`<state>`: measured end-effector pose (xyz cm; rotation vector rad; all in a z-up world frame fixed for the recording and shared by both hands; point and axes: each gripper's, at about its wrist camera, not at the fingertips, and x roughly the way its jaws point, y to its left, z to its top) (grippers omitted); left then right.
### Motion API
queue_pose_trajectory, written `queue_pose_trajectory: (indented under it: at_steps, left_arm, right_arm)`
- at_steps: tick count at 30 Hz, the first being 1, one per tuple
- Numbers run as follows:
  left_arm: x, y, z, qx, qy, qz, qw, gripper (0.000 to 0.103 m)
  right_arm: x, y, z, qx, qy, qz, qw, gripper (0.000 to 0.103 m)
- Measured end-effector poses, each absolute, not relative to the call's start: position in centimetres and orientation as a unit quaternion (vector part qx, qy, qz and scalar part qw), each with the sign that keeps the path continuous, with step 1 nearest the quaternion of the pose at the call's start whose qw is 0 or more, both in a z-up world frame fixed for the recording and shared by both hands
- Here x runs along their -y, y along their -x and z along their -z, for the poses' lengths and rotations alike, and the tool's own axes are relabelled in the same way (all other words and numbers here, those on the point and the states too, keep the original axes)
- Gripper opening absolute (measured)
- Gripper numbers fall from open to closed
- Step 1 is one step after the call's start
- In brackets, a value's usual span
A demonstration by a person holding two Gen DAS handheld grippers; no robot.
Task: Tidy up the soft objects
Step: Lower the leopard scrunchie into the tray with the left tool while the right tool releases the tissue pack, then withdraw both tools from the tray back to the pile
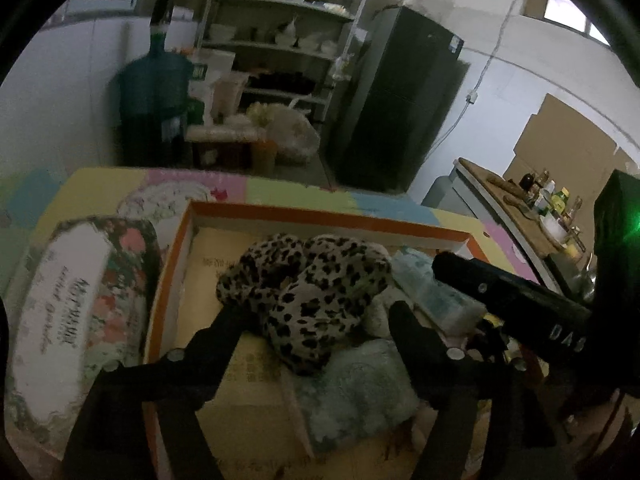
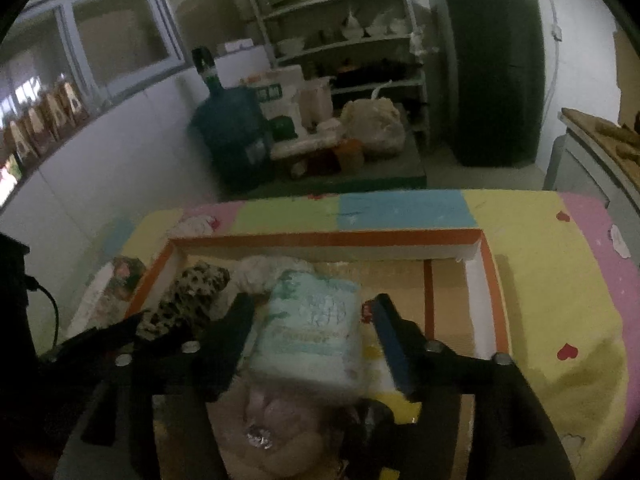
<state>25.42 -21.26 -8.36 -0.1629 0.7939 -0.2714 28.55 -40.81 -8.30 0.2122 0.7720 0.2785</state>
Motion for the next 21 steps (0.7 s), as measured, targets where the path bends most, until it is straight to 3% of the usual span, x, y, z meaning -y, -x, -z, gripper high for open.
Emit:
queue_pose_trajectory:
  at_steps: [11, 14, 21]
  left_arm:
    - [21.0, -18.9, 2.9, -0.275, 0.023, 0.144, 0.950, 0.079]
    - [19.8, -16.4, 0.9, -0.230, 0.008, 0.132, 0.964, 0.079]
    - [14.5, -12.0, -1.7, -0.185, 0.045, 0.140, 0.972, 0.079]
  right_arm:
    - [42.1, -22.2, 3.3, -0.267, -0.136, -0.106, 0.948, 0.069]
    - [41.1, -19.1, 1.8, -0.233, -0.138, -0.104, 0.957, 0.075]
    - [36.1, -12.0, -0.4, -0.154, -0.083, -0.056, 0.983, 0.077]
